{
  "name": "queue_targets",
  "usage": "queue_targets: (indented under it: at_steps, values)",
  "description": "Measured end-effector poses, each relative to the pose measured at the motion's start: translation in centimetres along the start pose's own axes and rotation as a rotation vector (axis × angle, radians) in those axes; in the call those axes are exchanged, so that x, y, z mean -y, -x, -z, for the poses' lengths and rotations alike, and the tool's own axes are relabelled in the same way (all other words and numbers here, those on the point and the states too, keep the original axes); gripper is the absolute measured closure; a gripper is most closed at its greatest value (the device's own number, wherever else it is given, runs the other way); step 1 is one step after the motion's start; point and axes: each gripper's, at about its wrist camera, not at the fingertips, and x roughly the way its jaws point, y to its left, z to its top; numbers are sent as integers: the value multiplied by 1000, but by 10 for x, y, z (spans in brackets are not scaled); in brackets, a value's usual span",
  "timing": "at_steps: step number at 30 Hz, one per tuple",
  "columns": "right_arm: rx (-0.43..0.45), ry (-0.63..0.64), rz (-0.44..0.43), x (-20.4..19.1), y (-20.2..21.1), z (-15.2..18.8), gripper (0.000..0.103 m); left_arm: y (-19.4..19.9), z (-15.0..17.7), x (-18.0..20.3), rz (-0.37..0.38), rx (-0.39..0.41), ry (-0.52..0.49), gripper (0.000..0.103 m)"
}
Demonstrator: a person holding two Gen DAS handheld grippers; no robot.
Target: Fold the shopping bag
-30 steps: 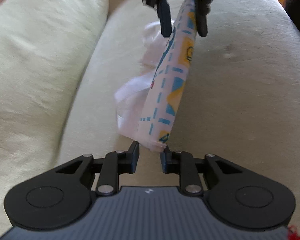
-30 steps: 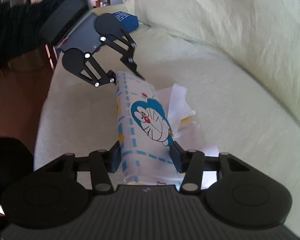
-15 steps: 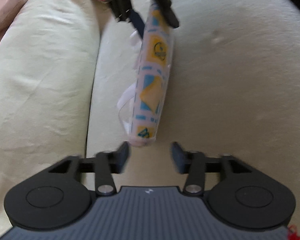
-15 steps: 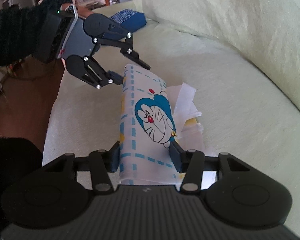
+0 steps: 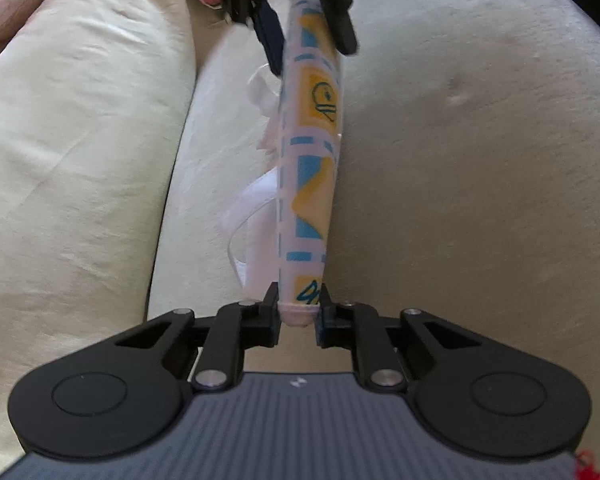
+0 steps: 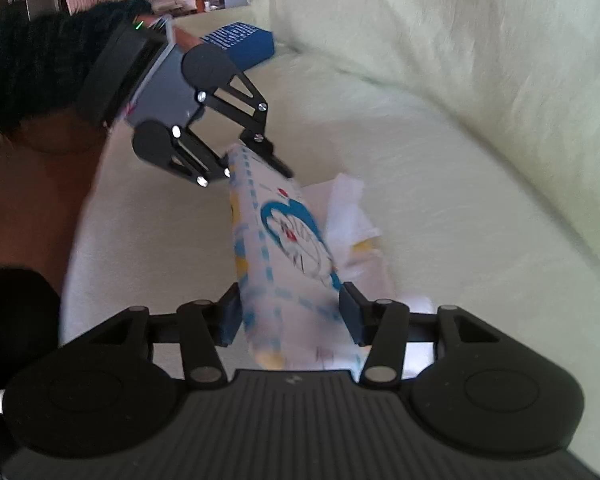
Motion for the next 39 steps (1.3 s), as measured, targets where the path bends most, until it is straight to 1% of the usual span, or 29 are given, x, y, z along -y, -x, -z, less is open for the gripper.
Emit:
queue_targets:
  at_steps: [3, 4, 5, 6, 7, 10, 12, 13, 14, 15, 16, 19, 20, 22, 23, 25, 26, 27, 29, 30, 31, 33, 34, 36, 37, 39]
  values:
    - [20, 79, 76, -20, 12, 14, 56, -4, -3, -2, 12, -1, -2, 86]
    - [28, 114, 136, -29, 12, 18, 57, -7, -6, -5, 21, -1, 5, 86]
    - [31, 123, 156, -32, 11, 19, 61, -8, -7, -7, 30, -2, 15, 86]
    - [35, 121, 176, -35, 10, 20, 71, -8, -8, -9, 39, -4, 25, 86]
    - [48, 76, 170, -32, 8, 23, 72, -8, -8, -11, 47, -7, 37, 86]
    - [96, -97, 118, -18, 9, 34, 73, 2, -7, -16, 86, -1, 95, 86]
    - [132, -244, 51, 2, 14, 42, 73, 5, -8, -26, 130, 5, 142, 86]
    - [157, -367, -14, 20, 17, 47, 72, 4, -8, -34, 163, 5, 173, 86]
    - [164, -409, -38, 28, 18, 48, 72, 2, -8, -42, 186, 4, 194, 86]
    - [172, -503, -98, 46, 18, 52, 73, -1, -7, -49, 208, 2, 214, 86]
    - [171, -560, -134, 56, 17, 55, 73, -3, -6, -54, 225, 0, 229, 85]
    - [150, -686, -208, 80, 9, 57, 73, -18, -5, -71, 256, -22, 274, 79]
    - [141, -719, -222, 85, 7, 57, 73, -23, -4, -76, 259, -30, 291, 75]
    - [118, -797, -249, 96, 3, 56, 73, -34, -3, -86, 237, -42, 340, 71]
    - [112, -816, -254, 99, 2, 56, 73, -35, -1, -88, 217, -47, 358, 65]
    - [99, -921, -272, 110, -2, 58, 75, -37, 2, -90, 180, -55, 393, 66]
    - [97, -987, -282, 117, -4, 62, 75, -36, 4, -90, 172, -58, 407, 67]
    - [97, -1033, -283, 122, -5, 65, 76, -38, 5, -90, 166, -65, 414, 72]
    - [99, -1101, -281, 128, -8, 69, 77, -46, 5, -86, 136, -110, 405, 88]
    - [95, -1118, -277, 129, -9, 70, 77, -49, 5, -82, 104, -137, 384, 89]
    - [90, -1134, -271, 130, -9, 70, 77, -52, 6, -77, 51, -169, 354, 91]
    - [74, -1163, -255, 129, -10, 68, 77, -52, 6, -75, -15, -192, 340, 91]
    - [69, -1172, -251, 128, -11, 68, 76, -48, 4, -77, -51, -185, 352, 91]
    - [69, -1205, -244, 125, -13, 70, 76, -39, 0, -82, -75, -153, 374, 91]
    - [74, -1222, -243, 122, -13, 72, 76, -32, -4, -84, -92, -119, 383, 91]
    - [86, -1252, -244, 118, -13, 78, 76, -13, -19, -88, -127, -20, 397, 91]
